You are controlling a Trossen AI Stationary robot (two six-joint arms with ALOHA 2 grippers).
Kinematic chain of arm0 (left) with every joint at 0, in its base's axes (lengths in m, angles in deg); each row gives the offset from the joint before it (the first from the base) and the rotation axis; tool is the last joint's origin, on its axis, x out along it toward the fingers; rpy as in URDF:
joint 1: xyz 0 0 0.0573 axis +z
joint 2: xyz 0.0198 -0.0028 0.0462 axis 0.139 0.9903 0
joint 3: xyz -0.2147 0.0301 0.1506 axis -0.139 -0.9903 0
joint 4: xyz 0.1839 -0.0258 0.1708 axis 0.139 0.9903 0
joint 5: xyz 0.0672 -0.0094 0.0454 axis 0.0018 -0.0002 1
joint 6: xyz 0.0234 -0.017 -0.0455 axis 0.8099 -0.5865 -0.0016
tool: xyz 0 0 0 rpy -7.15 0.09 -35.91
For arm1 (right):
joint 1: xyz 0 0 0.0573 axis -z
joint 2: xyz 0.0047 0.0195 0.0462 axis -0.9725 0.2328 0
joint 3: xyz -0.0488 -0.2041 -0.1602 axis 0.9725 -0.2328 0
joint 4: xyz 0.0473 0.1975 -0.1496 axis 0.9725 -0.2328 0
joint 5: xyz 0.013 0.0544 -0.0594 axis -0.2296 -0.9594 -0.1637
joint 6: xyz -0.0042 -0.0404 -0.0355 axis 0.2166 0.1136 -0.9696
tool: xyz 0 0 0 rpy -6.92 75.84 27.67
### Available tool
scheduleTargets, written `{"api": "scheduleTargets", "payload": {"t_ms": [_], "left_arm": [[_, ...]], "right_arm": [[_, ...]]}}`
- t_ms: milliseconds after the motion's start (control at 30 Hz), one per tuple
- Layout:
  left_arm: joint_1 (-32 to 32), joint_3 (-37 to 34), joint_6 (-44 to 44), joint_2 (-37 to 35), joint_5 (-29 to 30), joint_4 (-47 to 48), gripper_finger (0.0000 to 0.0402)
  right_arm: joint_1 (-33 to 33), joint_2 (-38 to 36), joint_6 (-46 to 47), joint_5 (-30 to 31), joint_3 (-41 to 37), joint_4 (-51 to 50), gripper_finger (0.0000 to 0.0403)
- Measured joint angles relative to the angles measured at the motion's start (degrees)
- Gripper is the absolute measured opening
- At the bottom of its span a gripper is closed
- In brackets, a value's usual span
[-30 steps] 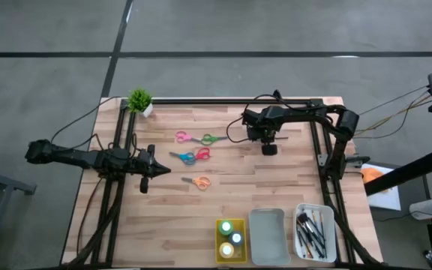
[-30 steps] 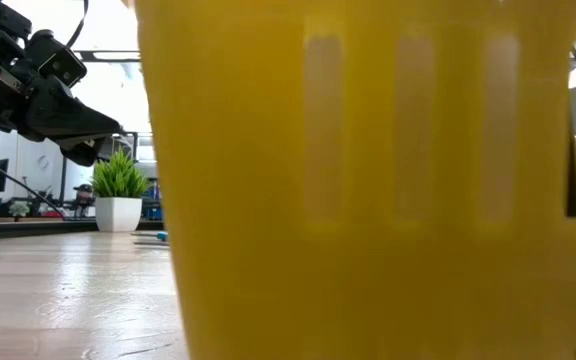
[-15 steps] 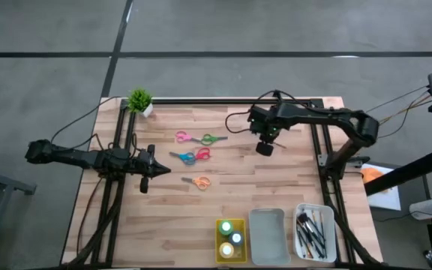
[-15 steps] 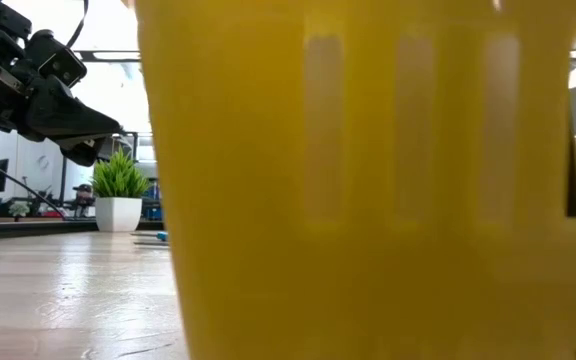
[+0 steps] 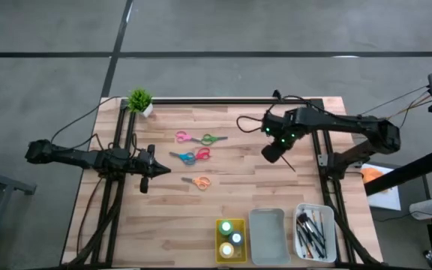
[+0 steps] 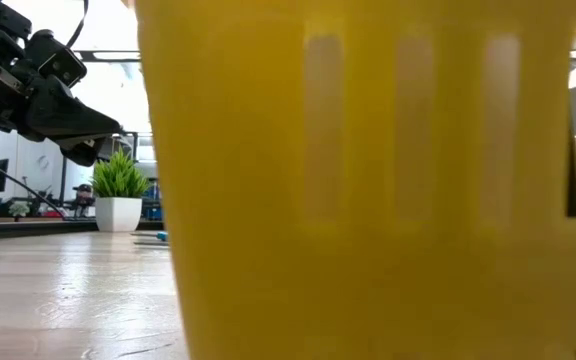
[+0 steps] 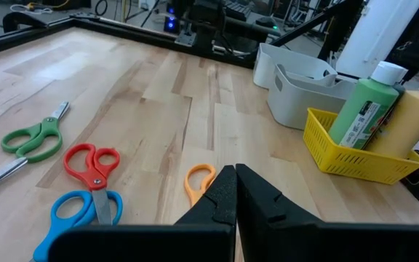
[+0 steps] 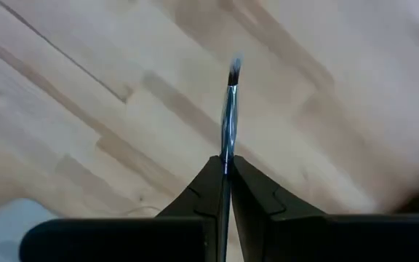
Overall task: Pick & Place Paint Supplies
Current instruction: Put the silver brush into the white bin
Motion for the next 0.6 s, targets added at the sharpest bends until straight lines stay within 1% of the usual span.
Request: {"api": "scheduleTargets", "payload": {"t_ms": [167, 300, 467, 600], "left_arm": [[-0.01, 0.0, 0.0, 0.0, 0.0, -0.02, 0.0], [-0.01, 0.0, 0.0, -0.01, 0.02, -0.01, 0.0], [-0.01, 0.0, 0.0, 0.0, 0.02, -0.01, 0.0], [-0.01, 0.0, 0.0, 0.0, -0.01, 0.01, 0.0]], "right_arm": [[-4.66, -3.68, 11.77, -0.29, 0.0, -5.53, 0.0015], [-10.18, -6.48, 21.15, -1.71, -0.07, -7.82, 0.0015], [-19.64, -8.94, 34.51, -2.78, -0.17, -9.73, 0.0015], [-28.14, -9.64, 47.01, -2.78, -0.17, -11.54, 0.0015]]}}
